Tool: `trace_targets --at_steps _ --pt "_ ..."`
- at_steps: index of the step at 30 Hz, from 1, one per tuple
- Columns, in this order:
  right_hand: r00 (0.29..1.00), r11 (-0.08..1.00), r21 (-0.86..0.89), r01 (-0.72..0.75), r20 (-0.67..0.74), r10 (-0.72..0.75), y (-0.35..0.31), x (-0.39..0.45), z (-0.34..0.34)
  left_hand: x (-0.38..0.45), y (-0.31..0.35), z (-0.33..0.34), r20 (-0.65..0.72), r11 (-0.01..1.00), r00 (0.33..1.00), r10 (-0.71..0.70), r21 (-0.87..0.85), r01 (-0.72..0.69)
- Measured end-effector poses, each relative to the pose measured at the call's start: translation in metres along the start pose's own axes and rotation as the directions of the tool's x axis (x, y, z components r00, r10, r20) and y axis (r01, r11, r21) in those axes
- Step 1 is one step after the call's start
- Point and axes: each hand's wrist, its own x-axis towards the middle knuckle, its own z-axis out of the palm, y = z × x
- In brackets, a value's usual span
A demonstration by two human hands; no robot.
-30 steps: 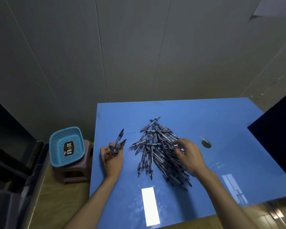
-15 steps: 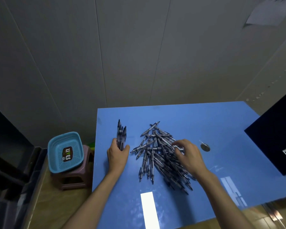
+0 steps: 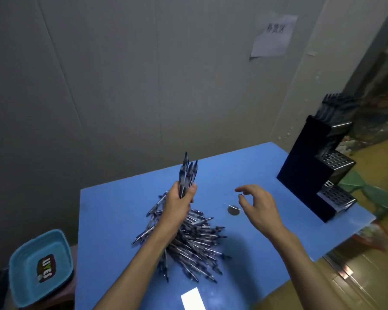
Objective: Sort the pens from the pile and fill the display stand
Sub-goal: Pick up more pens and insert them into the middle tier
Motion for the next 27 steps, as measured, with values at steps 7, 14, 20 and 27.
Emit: trace_targets --at_steps 7,14,20,27 --pt "0.992 1.0 0.015 -0.005 -0.13 0.006 0.081 -0.01 -0.086 -0.014 0.02 0.124 0.099 1.0 0.995 0.005 -0.025 -0.002" --pt "0.989 1.0 0.023 0.001 -0.149 0.003 0.173 -0.022 -0.18 -0.04 0.04 0.259 0.112 0.996 0.994 0.012 -0.088 -0.002" --pt "0.985 1.0 0.002 0.027 -0.168 -0.026 0.239 -0.02 -0.248 -0.046 0.049 0.356 0.071 0.997 0.996 0.047 -0.066 -0.043" --pt "0.984 0.997 -0.005 0.071 -0.166 -0.071 0.286 0.011 -0.291 -0.03 0.059 0.43 0.058 0.995 0.994 0.089 -0.056 -0.086"
